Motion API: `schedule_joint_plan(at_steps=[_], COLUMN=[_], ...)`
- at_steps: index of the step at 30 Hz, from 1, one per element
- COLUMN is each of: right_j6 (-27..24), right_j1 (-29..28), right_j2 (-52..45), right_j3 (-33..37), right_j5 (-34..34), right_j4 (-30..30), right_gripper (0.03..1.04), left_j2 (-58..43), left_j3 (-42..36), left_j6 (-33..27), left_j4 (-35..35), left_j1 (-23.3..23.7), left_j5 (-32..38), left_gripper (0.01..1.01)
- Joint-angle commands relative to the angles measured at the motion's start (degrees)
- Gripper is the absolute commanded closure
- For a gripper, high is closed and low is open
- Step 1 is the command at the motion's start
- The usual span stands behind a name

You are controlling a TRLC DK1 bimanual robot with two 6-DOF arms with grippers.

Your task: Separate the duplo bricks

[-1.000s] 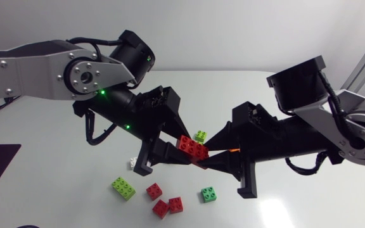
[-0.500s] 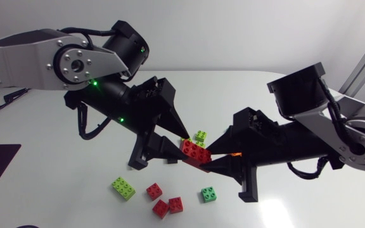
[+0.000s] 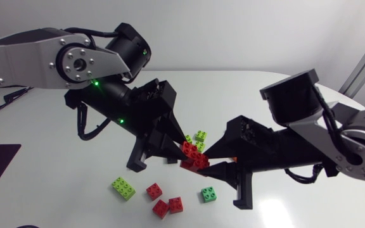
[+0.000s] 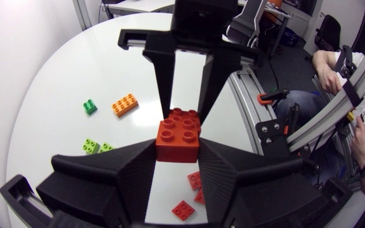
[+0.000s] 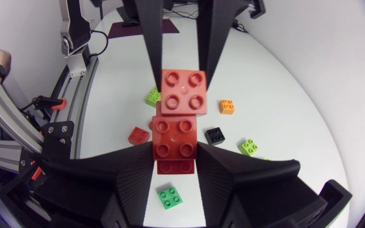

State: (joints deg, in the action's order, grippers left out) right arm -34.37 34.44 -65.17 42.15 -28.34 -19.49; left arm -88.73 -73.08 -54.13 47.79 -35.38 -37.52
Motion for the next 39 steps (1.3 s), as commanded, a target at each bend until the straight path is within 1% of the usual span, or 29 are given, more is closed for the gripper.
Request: schedule_joint_plan(at_steps=[1, 6, 9, 12, 17, 20, 22, 27, 31, 39], right_j6=[-0.1, -0.2, -1.3, -3.0, -4.5, -4.5, -4.4, -4.0, -3.9, -3.4], right_j1=[1.7, 2.0, -0.9, -5.8, -9.7, -9.8, -9.8, -9.4, -9.2, -9.0], right_j2=[0.2, -0.3, 0.4, 2.4, 4.4, 4.9, 4.9, 5.0, 5.2, 6.8], right_j3=[-2.1, -2.7, -3.1, -3.7, -4.4, -4.4, -4.3, -4.4, -4.2, -4.3], right_j5=[1.3, 2.1, 1.8, -0.7, -3.0, -3.1, -3.4, -3.4, -3.4, -3.4], right_j4=[0.7, 1.6, 1.3, -0.4, -2.7, -2.9, -3.1, -3.0, -3.2, -4.2], right_gripper=[0.77, 0.77, 0.77, 0.77, 0.77, 0.76, 0.76, 0.76, 0.76, 0.76], left_j2=[-1.2, -1.2, -0.9, 0.1, 1.5, 2.1, 2.7, 3.8, 4.1, -1.8], left_j3=[-3.3, -4.3, -2.9, 2.3, 11.9, 17.9, 21.5, 27.4, 31.0, 35.3], left_j6=[0.1, 0.1, -1.6, -5.1, -9.9, -12.0, -12.3, -14.2, -14.9, -13.1], left_j4=[0.8, 1.3, 1.3, 1.3, 1.2, 0.2, -1.6, -3.5, -6.0, -15.6], left_j1=[-0.5, 0.0, 2.5, 5.5, 9.4, 10.7, 11.2, 13.5, 14.9, 14.0], left_j5=[-0.5, -0.5, -0.4, -0.4, -0.4, -0.5, -0.5, -0.5, -0.5, 0.1], left_gripper=[0.754, 0.752, 0.752, 0.752, 0.752, 0.754, 0.754, 0.754, 0.754, 0.754])
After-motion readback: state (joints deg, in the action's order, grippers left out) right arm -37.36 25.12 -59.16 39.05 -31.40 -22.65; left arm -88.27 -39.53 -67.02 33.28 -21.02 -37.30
